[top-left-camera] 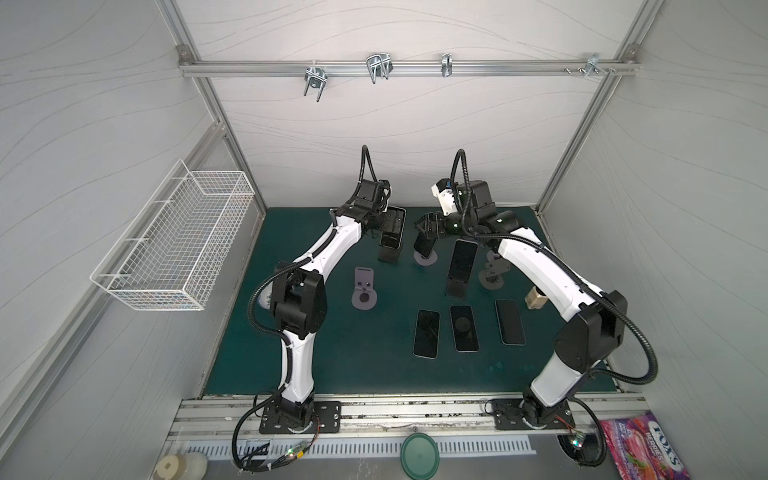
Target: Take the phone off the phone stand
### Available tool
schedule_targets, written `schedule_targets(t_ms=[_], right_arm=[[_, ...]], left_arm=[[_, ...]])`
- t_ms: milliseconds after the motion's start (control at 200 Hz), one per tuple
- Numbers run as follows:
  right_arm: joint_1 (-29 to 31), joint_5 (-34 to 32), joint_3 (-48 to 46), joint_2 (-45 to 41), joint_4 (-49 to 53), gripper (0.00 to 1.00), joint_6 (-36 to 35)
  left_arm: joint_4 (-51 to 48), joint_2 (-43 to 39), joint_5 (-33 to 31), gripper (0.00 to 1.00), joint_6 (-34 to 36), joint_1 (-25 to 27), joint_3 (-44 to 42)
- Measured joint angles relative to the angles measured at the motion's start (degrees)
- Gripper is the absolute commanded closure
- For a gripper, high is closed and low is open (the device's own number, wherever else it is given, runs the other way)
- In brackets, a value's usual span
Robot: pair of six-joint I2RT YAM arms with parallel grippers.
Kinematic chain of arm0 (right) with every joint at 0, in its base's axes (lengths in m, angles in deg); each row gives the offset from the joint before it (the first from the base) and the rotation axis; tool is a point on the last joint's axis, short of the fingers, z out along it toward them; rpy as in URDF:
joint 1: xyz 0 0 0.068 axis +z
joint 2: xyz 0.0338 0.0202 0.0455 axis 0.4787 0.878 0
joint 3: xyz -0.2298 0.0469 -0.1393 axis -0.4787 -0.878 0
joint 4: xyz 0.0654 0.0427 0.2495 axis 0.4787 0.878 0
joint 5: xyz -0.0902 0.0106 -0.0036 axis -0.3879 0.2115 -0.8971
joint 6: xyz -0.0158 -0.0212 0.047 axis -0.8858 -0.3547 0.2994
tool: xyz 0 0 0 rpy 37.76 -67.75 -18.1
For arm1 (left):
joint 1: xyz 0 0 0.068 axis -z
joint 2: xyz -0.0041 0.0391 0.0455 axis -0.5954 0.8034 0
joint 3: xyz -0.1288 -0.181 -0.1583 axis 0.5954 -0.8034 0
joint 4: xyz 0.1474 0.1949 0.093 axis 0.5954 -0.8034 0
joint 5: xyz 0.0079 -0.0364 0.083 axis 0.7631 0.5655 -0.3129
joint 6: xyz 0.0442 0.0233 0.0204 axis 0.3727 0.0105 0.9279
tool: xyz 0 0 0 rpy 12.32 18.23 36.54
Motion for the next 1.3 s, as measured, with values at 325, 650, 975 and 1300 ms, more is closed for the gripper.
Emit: schedule_targets(t_ms=[325,650,975,1300], right_arm=[[-0.1,0.9,0.0,0.7,-0.4,0.21,0.0],[-0.4,1.9,-0.2,1.6,-1.0,0.21,0.1],[-0.6,2.1,-0.2,2.3,-1.3,0.21,0.1],[-0.7,2.1,-0.5,2.4,-1.3,0.21,0.1]], left_arm=[[0.5,4.8,0.2,0.01,0.4,0.0,4.0],[0.5,8.6,-0.4,0.01,1.9,0.4,7.9],[0.5,11.7,-3.1,0.01,3.4,1.6,10.4],[0.5,13.0,-3.2,0.04,3.6,1.6,10.4]])
